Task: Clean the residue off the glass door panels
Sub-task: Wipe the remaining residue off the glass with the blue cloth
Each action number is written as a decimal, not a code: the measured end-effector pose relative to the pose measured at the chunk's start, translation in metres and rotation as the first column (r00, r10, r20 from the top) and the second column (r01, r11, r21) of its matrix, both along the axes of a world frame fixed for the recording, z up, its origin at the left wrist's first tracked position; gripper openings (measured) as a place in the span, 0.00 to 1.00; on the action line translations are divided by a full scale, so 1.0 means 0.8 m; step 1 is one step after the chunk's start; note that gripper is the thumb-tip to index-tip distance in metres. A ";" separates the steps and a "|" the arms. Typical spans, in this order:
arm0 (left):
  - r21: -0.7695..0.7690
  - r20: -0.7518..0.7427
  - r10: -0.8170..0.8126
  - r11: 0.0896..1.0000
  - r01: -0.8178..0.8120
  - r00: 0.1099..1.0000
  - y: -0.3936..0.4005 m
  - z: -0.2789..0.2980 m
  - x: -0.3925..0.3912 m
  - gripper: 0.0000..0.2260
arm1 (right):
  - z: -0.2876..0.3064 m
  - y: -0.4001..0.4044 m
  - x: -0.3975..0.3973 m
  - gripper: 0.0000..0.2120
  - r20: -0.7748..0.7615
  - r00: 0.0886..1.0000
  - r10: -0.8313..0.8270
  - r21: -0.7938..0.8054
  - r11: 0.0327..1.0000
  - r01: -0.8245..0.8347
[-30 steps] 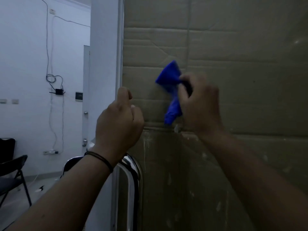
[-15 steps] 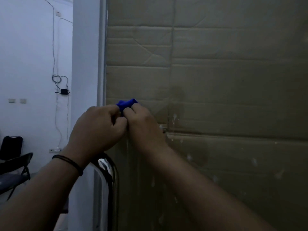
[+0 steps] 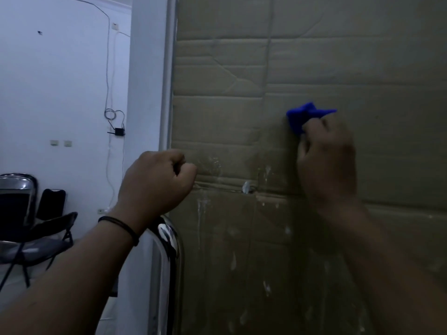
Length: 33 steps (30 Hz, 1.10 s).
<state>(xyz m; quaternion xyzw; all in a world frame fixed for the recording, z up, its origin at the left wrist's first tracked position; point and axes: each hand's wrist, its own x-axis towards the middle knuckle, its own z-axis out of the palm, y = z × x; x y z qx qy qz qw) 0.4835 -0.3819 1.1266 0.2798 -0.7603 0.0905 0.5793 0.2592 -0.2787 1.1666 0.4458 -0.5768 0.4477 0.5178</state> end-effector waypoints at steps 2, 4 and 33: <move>0.003 -0.003 -0.004 1.000 0.004 1.000 -0.001 -0.001 -0.001 0.15 | -0.023 -0.018 0.019 0.03 -0.008 0.997 0.081 0.038 0.996 -0.080; 0.004 -0.008 0.004 1.000 -0.004 1.000 -0.004 -0.001 -0.001 0.14 | -0.052 -0.032 0.048 0.04 -0.041 0.981 0.191 0.076 0.979 -0.188; 0.528 -0.684 -0.466 0.214 0.822 0.561 0.154 -0.105 -0.084 0.14 | -0.139 0.095 0.036 0.08 0.808 -0.082 0.583 -0.221 0.171 -0.960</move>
